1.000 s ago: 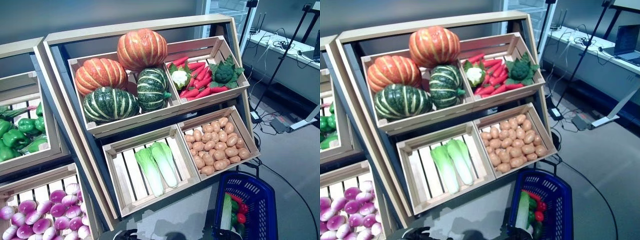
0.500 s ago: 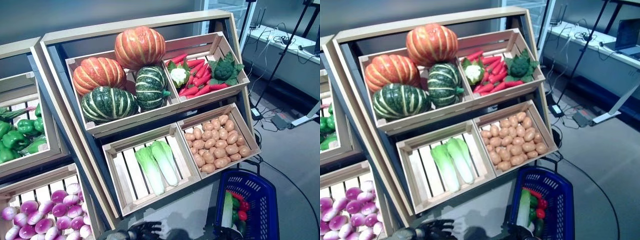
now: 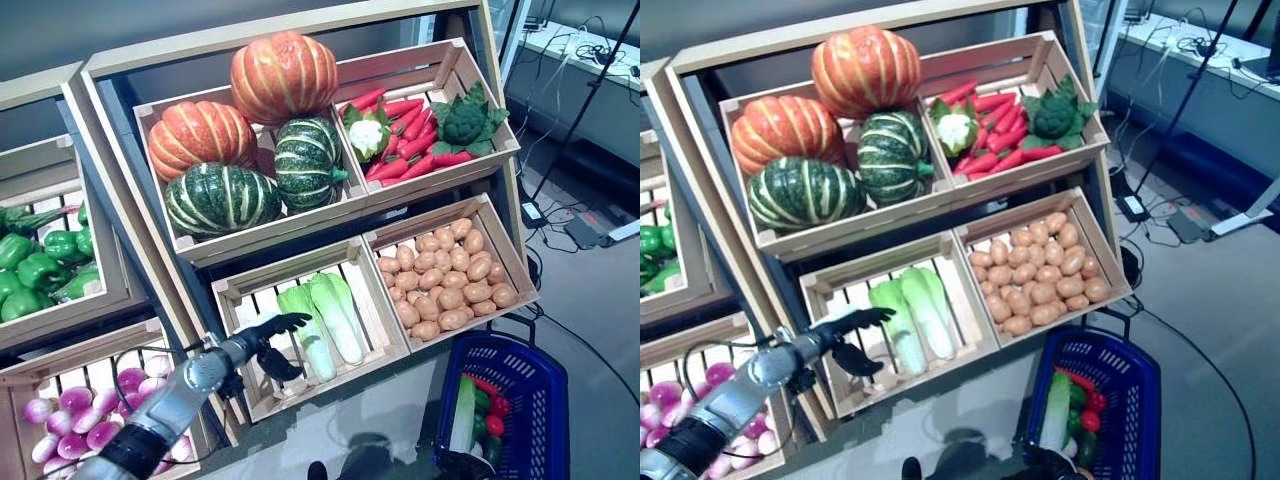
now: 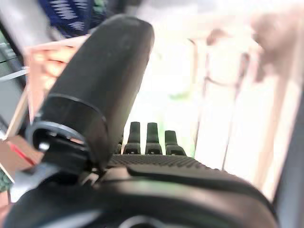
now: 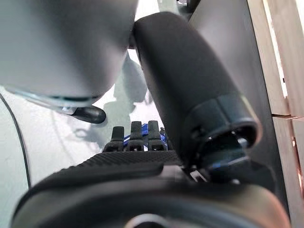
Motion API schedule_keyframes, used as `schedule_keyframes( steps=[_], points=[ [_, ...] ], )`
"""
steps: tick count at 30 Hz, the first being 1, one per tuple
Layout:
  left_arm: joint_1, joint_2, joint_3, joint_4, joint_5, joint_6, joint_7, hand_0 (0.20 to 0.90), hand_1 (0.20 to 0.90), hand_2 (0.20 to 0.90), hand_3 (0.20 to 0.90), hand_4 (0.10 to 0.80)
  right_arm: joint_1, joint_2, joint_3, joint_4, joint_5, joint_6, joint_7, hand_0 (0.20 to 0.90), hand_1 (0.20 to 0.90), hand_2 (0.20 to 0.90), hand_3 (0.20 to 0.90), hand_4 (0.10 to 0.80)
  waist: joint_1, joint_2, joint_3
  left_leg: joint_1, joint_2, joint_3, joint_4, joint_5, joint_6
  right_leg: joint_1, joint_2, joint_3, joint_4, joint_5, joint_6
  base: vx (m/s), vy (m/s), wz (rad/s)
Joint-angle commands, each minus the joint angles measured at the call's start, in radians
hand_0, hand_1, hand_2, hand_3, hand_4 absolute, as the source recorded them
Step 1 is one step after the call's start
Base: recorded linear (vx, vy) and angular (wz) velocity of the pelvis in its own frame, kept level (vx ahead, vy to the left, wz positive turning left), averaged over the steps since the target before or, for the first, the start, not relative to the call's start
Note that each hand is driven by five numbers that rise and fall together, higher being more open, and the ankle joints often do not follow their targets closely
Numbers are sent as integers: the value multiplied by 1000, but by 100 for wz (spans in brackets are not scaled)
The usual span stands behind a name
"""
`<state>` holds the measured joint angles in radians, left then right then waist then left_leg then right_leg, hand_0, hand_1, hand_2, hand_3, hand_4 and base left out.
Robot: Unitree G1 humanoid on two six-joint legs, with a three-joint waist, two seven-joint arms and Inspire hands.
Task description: Put vegetables into the basket
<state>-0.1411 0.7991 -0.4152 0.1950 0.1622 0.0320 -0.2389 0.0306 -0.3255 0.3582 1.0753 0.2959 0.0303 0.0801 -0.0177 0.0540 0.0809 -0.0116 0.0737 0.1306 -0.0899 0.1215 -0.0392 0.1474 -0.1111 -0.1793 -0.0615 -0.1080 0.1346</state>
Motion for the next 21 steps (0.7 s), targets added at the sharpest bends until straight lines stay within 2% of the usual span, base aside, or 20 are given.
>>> schedule_keyframes(
  steps=[1, 3, 5, 7, 11, 12, 13, 15, 16, 18, 21],
  points=[
    [-164, 115, 35, -32, 196, -143, 125, 900, 900, 900, 900, 800, -48, -38, 14, -21, 48, -58, 35, 900, 900, 900, 900, 800, 14, -14, 39, 42, 33, -11, 3, -100, -26, -106, -51, -7, -7, 127, 2, -97, 37, 3],
    [-220, 173, -20, -33, 296, -175, 174, 900, 900, 900, 900, 800, -58, -57, 23, -25, 44, -75, 45, 900, 900, 900, 900, 800, 7, -9, 63, 27, 28, -15, 3, -97, -24, -129, -51, -6, 22, 114, 0, -116, 42, 4],
    [-265, 200, -57, -23, 353, -184, 196, 900, 900, 900, 900, 800, -69, -72, 29, -36, 52, -80, 46, 900, 900, 900, 900, 800, 3, -5, 86, 14, 23, -21, 10, -95, -21, -150, -51, 1, 52, 104, -4, -125, 35, 5],
    [-352, 248, -134, -7, 460, -198, 273, 900, 900, 900, 900, 800, -99, -103, 47, -60, 67, -80, 51, 900, 900, 900, 900, 800, -8, -1, 135, -21, 19, -30, 44, -97, -19, -190, -47, 18, 101, 90, -14, -184, 41, 4],
    [-483, 274, -244, 72, 584, -216, 436, 900, 900, 900, 900, 800, -138, -132, 66, -67, 87, -99, 55, 900, 900, 900, 900, 800, -17, -3, 195, -69, 22, -43, 91, -99, -22, -223, -39, 32, 135, 78, -27, -114, -1, -1],
    [-500, 274, -258, 82, 597, -218, 457, 900, 900, 900, 900, 800, -143, -133, 67, -66, 94, -102, 55, 900, 900, 900, 900, 800, -17, -4, 200, -74, 22, -44, 96, -100, -22, -224, -38, 31, 136, 77, -29, -103, -19, 2],
    [-554, 269, -299, 131, 650, -236, 551, 900, 900, 900, 900, 800, -165, -138, 71, -63, 113, -115, 51, 900, 900, 900, 900, 800, -19, -7, 221, -95, 20, -51, 116, -102, -24, -238, -33, 34, 147, 73, -35, -115, -15, 3],
    [-604, 250, -334, 188, 688, -236, 623, 900, 900, 900, 900, 800, -191, -141, 79, -57, 129, -124, 45, 900, 900, 900, 900, 800, -22, -11, 245, -126, 22, -53, 147, -103, -27, -265, -30, 38, 172, 70, -41, -156, -14, 0],
    [-651, 216, -362, 276, 736, -243, 705, 900, 900, 900, 900, 800, -214, -142, 83, -58, 147, -134, 37, 900, 900, 900, 900, 800, -26, -18, 275, -174, 24, -61, 196, -104, -32, -304, -27, 45, 209, 69, -47, -186, -18, -1],
    [-688, 182, -397, 353, 820, -241, 797, 900, 900, 900, 900, 800, -240, -146, 84, -63, 142, -147, 43, 900, 900, 900, 900, 800, -31, -25, 306, -227, 31, -65, 255, -111, -39, -347, -25, 55, 256, 60, -52, -164, -17, 3],
    [-740, 132, -418, 454, 861, -215, 918, 900, 900, 900, 900, 800, -285, -142, 99, -66, 167, -154, 19, 900, 900, 900, 900, 800, -38, -38, 345, -303, 38, -61, 336, -127, -43, -411, -20, 64, 322, 39, -66, -128, -9, -2]
  ],
)
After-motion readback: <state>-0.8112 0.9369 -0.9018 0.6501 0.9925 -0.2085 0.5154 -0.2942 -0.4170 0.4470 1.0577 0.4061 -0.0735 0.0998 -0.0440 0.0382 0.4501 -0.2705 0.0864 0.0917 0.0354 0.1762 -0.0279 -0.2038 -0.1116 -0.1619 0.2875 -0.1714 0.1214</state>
